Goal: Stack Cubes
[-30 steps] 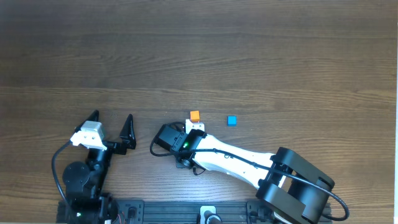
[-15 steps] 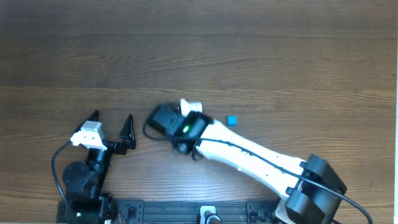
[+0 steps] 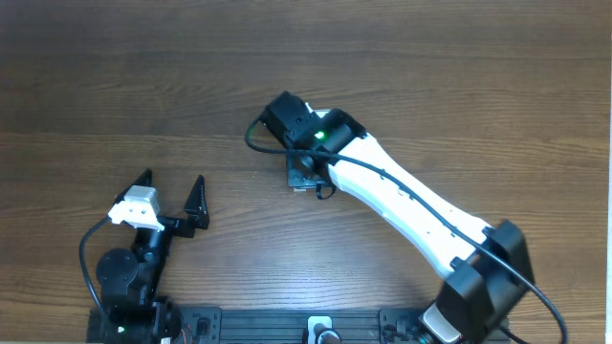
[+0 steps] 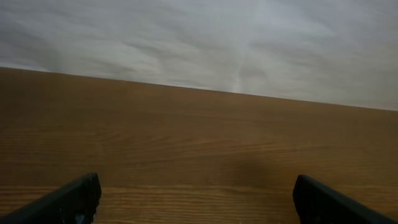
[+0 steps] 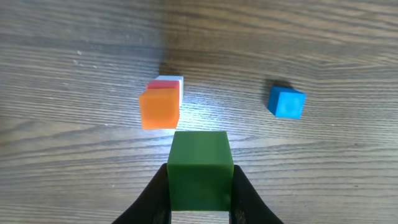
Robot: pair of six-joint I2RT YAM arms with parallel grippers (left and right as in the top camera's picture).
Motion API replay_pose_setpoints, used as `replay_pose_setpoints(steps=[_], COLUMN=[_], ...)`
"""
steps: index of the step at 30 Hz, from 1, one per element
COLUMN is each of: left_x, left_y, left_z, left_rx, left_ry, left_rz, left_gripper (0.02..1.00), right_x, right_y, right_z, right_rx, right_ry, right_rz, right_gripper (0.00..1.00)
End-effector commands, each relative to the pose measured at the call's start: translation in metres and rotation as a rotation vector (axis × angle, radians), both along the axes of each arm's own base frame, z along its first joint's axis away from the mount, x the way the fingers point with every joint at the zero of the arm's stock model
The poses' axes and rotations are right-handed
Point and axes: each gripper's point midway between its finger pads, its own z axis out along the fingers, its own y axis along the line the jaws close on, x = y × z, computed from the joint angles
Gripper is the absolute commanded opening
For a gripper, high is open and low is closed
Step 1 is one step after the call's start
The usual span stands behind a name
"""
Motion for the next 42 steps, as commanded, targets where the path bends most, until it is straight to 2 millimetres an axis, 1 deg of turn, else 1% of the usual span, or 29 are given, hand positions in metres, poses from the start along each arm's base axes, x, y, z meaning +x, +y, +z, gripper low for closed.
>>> replay_pose_setpoints(steps=[1, 6, 10, 14, 20, 42], left_x=[0.000, 0.000, 0.000, 0.000, 0.000, 0.000], left_y=[-0.003, -0.003, -0.003, -0.003, -0.003, -0.003], left_z=[-0.002, -0.002, -0.002, -0.002, -0.002, -0.002], left_rx=[0.013, 0.013, 0.013, 0.013, 0.013, 0.013], left_ry=[-0.004, -0.004, -0.004, -0.004, -0.004, -0.004], left_rz=[-0.015, -0.015, -0.015, -0.015, -0.015, -0.015], left_gripper=[0.998, 0.998, 0.998, 0.998, 0.998, 1.000], right_x=[0.003, 0.004, 0.005, 0.006, 0.005, 0.009], right_y=[0.011, 0.021, 0.022, 0.024, 0.032, 0.037], right_z=[-0.012, -0.023, -0.028, -0.027, -0.026, -0.034], right_rx=[0.001, 0.017, 0.012, 0.016, 0.032, 0.034], right_ry=[0.027, 0.047, 0.053, 0.048, 0.038, 0.035], right_rz=[0.047, 0.062, 0.062, 0.066, 0.088, 0.091], right_gripper=[0.007, 0.009, 0.009, 0.007, 0.007, 0.009])
